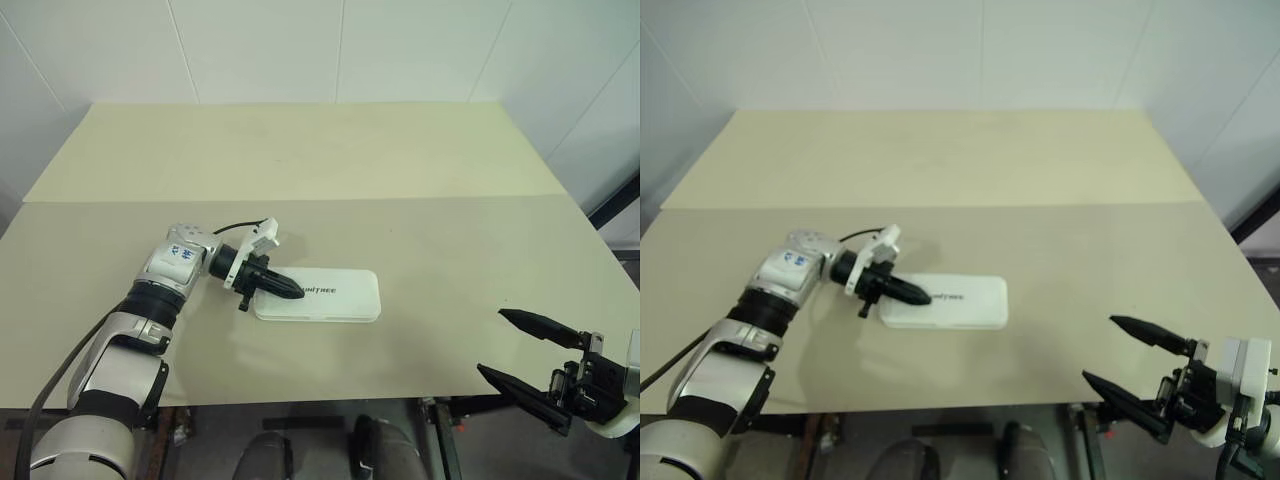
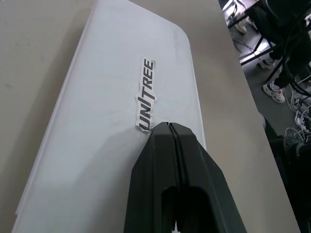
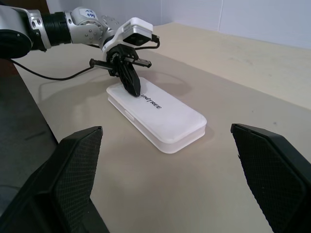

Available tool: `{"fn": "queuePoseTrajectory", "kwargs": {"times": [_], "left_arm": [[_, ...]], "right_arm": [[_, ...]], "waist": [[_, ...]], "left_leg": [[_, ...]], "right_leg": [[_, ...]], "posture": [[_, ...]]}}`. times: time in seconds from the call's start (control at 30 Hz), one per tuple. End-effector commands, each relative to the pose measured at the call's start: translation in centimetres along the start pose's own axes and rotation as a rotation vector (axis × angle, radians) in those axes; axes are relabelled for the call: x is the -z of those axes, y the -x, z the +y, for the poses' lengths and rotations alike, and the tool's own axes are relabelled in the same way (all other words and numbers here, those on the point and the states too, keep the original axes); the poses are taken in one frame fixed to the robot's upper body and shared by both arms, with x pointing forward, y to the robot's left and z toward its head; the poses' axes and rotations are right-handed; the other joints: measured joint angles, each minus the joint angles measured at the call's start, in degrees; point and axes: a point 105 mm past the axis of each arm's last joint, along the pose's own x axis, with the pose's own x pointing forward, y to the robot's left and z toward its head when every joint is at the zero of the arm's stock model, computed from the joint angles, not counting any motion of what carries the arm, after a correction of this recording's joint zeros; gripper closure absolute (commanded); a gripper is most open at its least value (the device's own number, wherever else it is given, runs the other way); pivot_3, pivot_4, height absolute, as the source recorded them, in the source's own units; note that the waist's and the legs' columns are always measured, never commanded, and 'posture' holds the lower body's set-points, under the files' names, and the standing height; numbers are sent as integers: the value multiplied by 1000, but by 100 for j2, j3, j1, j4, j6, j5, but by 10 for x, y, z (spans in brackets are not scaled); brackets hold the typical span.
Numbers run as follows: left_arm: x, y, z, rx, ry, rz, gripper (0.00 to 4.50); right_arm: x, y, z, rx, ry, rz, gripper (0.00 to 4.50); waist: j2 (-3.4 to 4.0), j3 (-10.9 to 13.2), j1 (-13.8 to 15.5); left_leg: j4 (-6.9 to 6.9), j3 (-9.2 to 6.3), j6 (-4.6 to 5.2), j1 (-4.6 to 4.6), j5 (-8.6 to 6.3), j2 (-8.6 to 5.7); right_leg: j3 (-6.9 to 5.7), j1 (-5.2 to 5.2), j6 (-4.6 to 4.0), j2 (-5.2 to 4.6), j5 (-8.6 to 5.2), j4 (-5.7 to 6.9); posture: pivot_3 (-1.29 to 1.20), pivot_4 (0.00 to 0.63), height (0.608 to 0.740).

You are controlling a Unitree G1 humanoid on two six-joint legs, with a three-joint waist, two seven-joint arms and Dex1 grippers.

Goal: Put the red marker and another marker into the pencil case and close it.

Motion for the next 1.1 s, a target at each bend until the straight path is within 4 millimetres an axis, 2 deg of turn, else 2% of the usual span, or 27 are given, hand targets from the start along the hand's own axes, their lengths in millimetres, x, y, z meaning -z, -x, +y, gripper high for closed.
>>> {"fn": "queuePoseTrajectory", "kwargs": {"times": [0.03,0.13,0.27,0.37,0.53,0.7,0.8,0.9,1.1], "left_arm": [[24,-7,2,-16,34,63,4484],[15,-6,3,-42,3,20,4484],[-23,2,-10,-4,-153,-192,4484],[-41,8,-11,-30,-149,-331,4484],[-51,17,-10,-92,-191,-446,4484],[-62,35,-24,-91,-278,-631,4484],[-60,40,-28,-87,-287,-660,4484],[-55,41,-29,-91,-304,-630,3893],[-38,45,-31,-96,-348,-551,1888]], "right_arm": [[-1,0,0,-8,21,-13,0],[1,0,-2,-6,22,-11,0],[3,-1,-3,0,21,-3,0],[3,-4,-6,-2,23,-2,0],[2,-9,-9,-10,26,0,0],[1,-18,-14,-49,24,0,0],[-2,-26,-20,-74,38,-4,0],[-4,-33,-26,-98,51,-3,0],[-12,-44,-39,-148,76,3,0]], "waist": [[8,-5,2],[25,-15,7],[26,-14,9],[15,-8,18],[15,-8,15],[13,-7,0],[13,-7,5],[13,-6,5],[15,-5,3]], "left_leg": [[0,0,-1,1,0,2],[0,-1,-3,3,0,4],[1,-2,-7,2,4,0],[7,-14,-8,-11,6,-2],[4,-14,-4,-12,3,-5],[3,-8,0,-13,-2,-2],[4,-8,1,-12,-2,-4],[3,-10,-1,-11,-1,-3],[3,-8,0,-14,-3,-4]], "right_leg": [[-2,-1,-2,0,-5,1],[-2,-4,-6,1,-9,10],[-1,-17,-5,0,-8,18],[-2,-36,-2,0,-4,25],[-4,-33,2,1,-2,21],[-3,-32,7,0,1,20],[-3,-33,7,-2,1,10],[-5,-32,5,0,-1,11],[-7,-34,7,-1,1,11]], "posture": [[0,150,740],[0,150,740],[0,150,740],[0,150,740],[0,150,740],[0,150,740],[0,150,740],[0,150,740],[0,150,740]]}}
